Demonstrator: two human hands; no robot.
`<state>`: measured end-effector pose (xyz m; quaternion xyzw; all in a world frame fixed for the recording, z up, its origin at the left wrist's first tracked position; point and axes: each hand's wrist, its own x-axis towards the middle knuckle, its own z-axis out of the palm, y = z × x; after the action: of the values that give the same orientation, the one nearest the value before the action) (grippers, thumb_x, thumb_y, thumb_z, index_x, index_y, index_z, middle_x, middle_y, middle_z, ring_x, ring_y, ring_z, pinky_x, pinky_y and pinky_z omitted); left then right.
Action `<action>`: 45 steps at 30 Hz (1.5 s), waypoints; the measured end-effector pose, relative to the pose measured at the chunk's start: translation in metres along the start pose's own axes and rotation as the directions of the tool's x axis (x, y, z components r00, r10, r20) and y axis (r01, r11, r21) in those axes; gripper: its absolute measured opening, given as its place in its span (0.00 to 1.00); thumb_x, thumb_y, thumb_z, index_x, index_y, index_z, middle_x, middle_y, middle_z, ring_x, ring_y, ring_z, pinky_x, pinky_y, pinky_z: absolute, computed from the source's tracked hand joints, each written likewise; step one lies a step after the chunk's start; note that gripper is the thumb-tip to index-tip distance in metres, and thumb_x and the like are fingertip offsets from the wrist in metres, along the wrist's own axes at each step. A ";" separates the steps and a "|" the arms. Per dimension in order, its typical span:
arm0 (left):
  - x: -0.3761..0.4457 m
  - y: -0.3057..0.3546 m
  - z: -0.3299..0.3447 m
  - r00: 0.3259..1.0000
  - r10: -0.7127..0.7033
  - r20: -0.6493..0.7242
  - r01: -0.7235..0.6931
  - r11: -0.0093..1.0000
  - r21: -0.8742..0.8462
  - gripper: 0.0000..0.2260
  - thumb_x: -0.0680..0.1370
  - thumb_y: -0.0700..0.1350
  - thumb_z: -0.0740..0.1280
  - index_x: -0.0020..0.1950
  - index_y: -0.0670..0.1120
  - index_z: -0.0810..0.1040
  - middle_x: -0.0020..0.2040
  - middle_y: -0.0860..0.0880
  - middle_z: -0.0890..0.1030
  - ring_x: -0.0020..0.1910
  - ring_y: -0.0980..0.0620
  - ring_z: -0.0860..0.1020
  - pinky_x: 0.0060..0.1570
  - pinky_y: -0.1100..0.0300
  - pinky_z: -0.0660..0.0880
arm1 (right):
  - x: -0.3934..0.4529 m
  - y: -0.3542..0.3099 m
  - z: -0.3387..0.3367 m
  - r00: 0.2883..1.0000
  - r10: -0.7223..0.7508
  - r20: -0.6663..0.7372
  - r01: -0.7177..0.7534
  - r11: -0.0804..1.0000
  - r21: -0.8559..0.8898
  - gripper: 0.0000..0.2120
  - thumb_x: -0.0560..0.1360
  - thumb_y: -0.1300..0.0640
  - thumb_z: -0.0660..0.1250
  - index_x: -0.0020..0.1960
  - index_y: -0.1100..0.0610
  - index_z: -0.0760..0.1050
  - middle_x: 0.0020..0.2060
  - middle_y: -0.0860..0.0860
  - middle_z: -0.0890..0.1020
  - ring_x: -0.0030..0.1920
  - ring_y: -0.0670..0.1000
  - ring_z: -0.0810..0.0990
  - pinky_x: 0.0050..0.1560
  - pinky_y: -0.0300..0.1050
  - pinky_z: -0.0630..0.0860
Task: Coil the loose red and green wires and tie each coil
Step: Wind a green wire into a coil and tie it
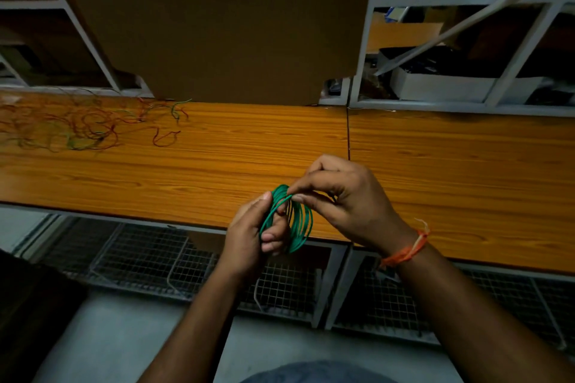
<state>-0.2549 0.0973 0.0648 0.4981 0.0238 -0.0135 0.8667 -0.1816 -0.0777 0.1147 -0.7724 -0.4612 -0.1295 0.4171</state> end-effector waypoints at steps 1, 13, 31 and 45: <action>0.000 -0.001 -0.001 0.999 -0.022 0.024 0.023 0.999 -0.027 0.15 0.79 0.55 0.58 0.44 0.43 0.70 0.23 0.52 0.60 0.19 0.58 0.56 0.25 0.62 0.50 | -0.001 0.001 0.000 1.000 0.027 -0.007 -0.027 1.000 0.000 0.05 0.77 0.59 0.74 0.52 0.56 0.86 0.43 0.49 0.79 0.45 0.47 0.79 0.42 0.43 0.76; -0.007 0.000 0.000 0.991 -0.037 0.125 0.030 0.998 0.053 0.14 0.80 0.52 0.64 0.37 0.48 0.68 0.25 0.52 0.60 0.21 0.58 0.56 0.23 0.67 0.54 | 0.000 0.003 -0.021 0.950 0.312 0.028 -0.305 0.940 -0.151 0.03 0.75 0.57 0.75 0.48 0.49 0.85 0.40 0.42 0.82 0.38 0.41 0.80 0.38 0.36 0.75; -0.013 0.005 -0.014 0.983 -0.050 0.178 0.062 0.996 -0.061 0.14 0.80 0.50 0.64 0.37 0.47 0.69 0.24 0.53 0.60 0.20 0.58 0.56 0.24 0.67 0.53 | -0.023 -0.010 0.018 0.851 0.517 -0.091 -0.483 0.840 0.247 0.03 0.78 0.63 0.72 0.47 0.57 0.84 0.38 0.49 0.86 0.39 0.46 0.87 0.43 0.53 0.85; 0.001 0.022 -0.031 0.974 -0.041 0.224 0.055 0.997 -0.058 0.14 0.77 0.52 0.68 0.36 0.48 0.70 0.23 0.54 0.60 0.21 0.58 0.55 0.24 0.64 0.49 | -0.021 -0.005 0.050 0.836 0.537 -0.113 -0.505 0.833 0.225 0.05 0.77 0.60 0.73 0.45 0.52 0.85 0.40 0.45 0.86 0.44 0.46 0.85 0.46 0.53 0.83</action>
<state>-0.2535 0.1353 0.0682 0.4649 -0.0611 -0.0893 0.8787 -0.2061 -0.0513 0.0742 -0.8123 -0.2051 -0.0328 0.5450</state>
